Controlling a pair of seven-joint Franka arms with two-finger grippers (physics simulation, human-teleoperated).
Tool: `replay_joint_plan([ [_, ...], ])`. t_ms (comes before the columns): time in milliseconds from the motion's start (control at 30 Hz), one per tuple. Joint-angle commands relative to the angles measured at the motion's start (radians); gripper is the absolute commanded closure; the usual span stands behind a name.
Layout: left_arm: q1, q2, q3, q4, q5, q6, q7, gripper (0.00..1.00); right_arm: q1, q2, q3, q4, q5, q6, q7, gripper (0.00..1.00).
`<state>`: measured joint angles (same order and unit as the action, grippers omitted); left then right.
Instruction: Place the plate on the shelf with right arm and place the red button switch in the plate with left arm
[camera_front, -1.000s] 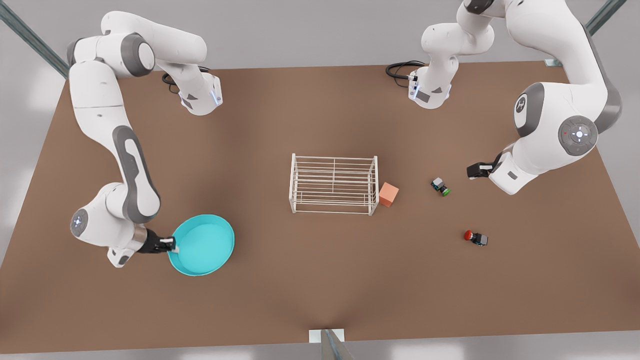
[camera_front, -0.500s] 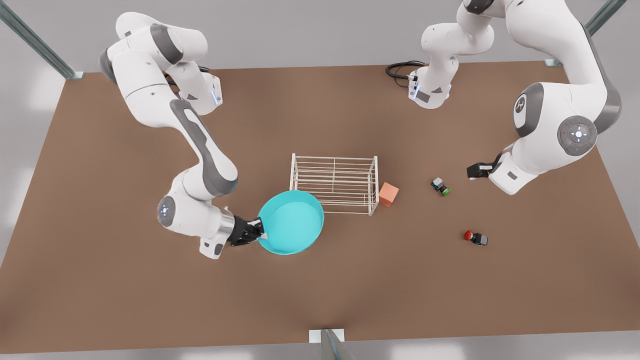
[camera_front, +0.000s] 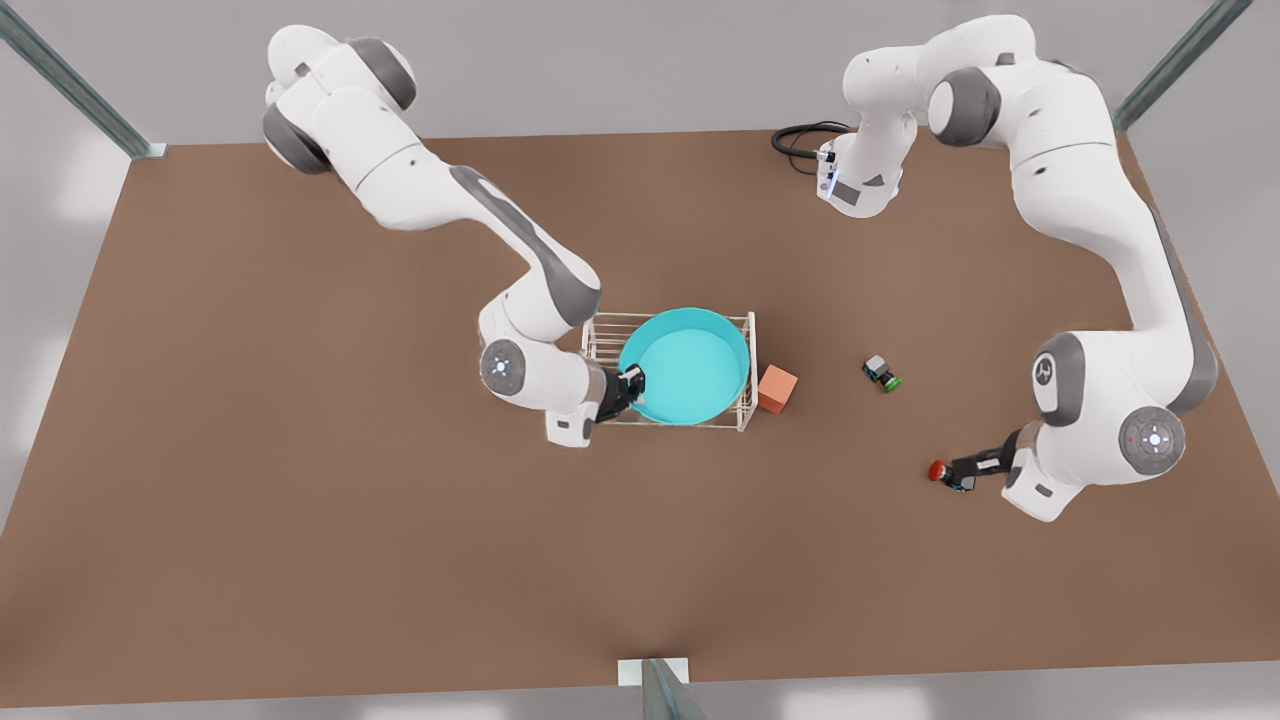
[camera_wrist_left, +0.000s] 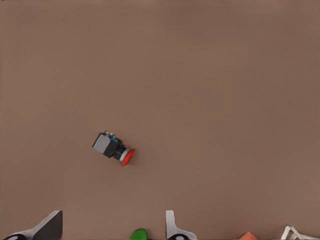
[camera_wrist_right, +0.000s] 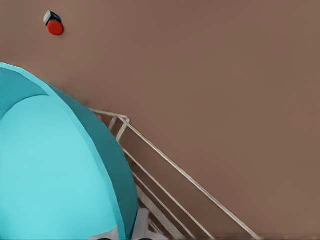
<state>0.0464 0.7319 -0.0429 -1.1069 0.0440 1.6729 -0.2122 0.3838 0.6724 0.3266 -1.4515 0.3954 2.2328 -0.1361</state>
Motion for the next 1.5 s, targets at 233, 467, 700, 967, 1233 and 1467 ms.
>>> replay_joint_plan([
  [233, 0.012, 0.043, 0.037, -0.211, 0.004, 0.461, -1.087, 0.00, 0.037, -0.007, 0.002, -0.040, -0.083, 0.001, 0.110, 0.79],
  [467, 0.033, -0.011, 0.087, -0.343, -0.007, 0.479, -1.156, 0.00, 0.037, -0.013, 0.002, -0.035, -0.083, 0.001, 0.109, 0.00],
  [700, 0.036, -0.006, 0.086, -0.419, -0.041, 0.556, -1.047, 0.00, -0.173, -0.201, -0.012, -0.026, -0.210, -0.200, 0.128, 0.00],
  [967, 0.030, 0.027, 0.081, -0.442, -0.038, 0.558, -0.931, 0.00, -0.506, -0.237, -0.282, -0.001, -0.530, -0.533, 0.023, 0.00],
  [1233, 0.029, 0.064, 0.081, -0.442, -0.039, 0.584, -0.932, 0.00, -0.494, -0.527, -0.271, 0.017, -0.431, -0.849, 0.093, 0.00],
  [1467, 0.027, 0.070, 0.080, -0.442, -0.038, 0.584, -0.934, 0.32, -0.497, -0.528, -0.274, 0.011, -0.425, -0.848, 0.089, 0.00],
])
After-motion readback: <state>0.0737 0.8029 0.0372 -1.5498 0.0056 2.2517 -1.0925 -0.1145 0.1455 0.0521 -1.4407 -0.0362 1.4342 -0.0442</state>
